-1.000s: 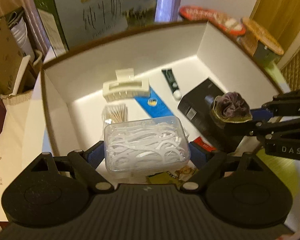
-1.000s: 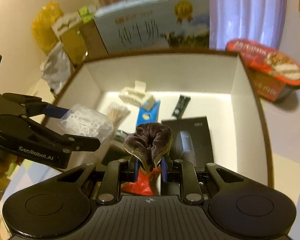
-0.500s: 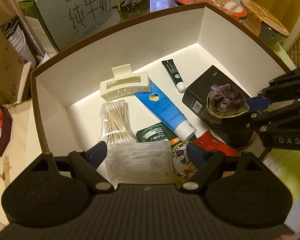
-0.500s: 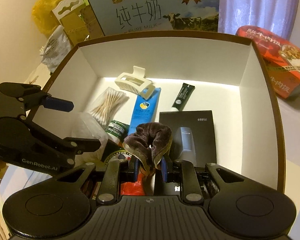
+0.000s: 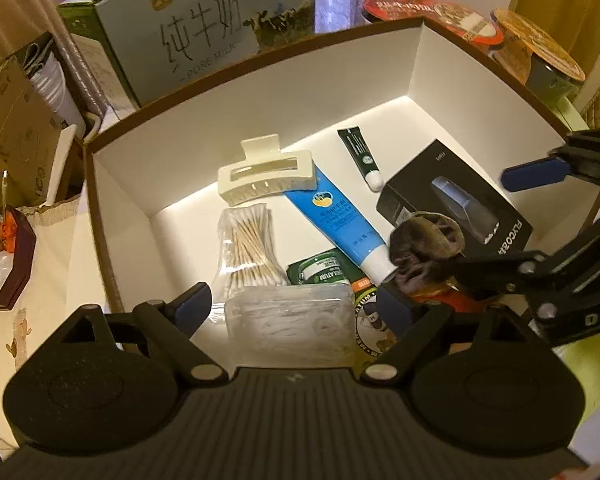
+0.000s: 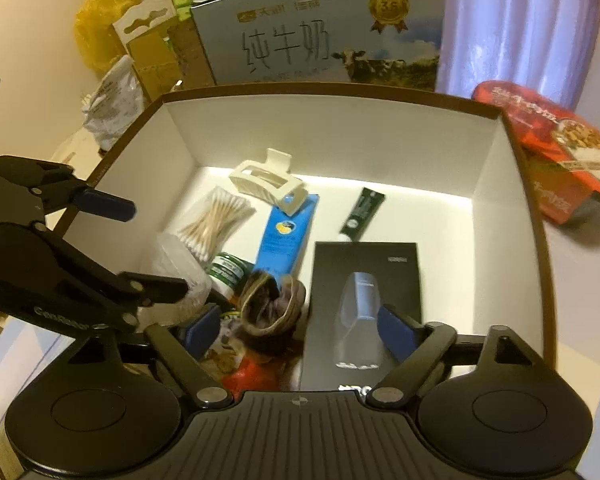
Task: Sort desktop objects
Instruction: 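Open both tools to drop the floss-pick box and scrunchie into the box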
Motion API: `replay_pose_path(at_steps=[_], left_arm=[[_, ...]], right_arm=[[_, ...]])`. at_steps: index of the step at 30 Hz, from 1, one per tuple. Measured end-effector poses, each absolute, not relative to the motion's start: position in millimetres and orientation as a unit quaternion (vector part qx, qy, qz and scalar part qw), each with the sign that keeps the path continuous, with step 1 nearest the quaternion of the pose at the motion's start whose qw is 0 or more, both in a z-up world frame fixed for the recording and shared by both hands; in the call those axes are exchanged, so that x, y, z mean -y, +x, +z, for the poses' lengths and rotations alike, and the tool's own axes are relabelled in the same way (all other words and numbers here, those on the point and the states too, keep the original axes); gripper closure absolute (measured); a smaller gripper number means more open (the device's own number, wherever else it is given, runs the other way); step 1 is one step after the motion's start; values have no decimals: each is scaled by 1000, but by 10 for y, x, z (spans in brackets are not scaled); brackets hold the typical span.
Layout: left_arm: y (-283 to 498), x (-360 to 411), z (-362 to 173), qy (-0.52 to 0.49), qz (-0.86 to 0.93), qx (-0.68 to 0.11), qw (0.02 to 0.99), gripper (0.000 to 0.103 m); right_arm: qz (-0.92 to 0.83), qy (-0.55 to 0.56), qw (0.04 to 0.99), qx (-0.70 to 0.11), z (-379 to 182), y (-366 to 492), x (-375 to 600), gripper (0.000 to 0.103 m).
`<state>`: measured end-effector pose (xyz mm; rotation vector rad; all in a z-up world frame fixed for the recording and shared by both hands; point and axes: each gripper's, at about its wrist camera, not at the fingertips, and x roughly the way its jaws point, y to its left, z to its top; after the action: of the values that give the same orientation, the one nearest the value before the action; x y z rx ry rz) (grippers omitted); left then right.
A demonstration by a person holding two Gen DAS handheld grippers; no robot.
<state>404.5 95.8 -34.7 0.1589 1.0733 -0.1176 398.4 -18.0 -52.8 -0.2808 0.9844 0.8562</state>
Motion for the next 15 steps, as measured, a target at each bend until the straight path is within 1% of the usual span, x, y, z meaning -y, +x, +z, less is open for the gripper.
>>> replay_pose_path(at_steps=[1,6,15], left_arm=[[4034,-965,-332,75,-53,-509,856,16],[3989,-973,-261,68,-41,-498,864,11],[3848,-966,-83,50,-16,-474,879,10]], right_arm=[[395,-128,787,-456,-517,3983,201,10],[382,-112,794,-459,-473,3972,305,3],[372,-92,808,-447,-330,3895,445,2]])
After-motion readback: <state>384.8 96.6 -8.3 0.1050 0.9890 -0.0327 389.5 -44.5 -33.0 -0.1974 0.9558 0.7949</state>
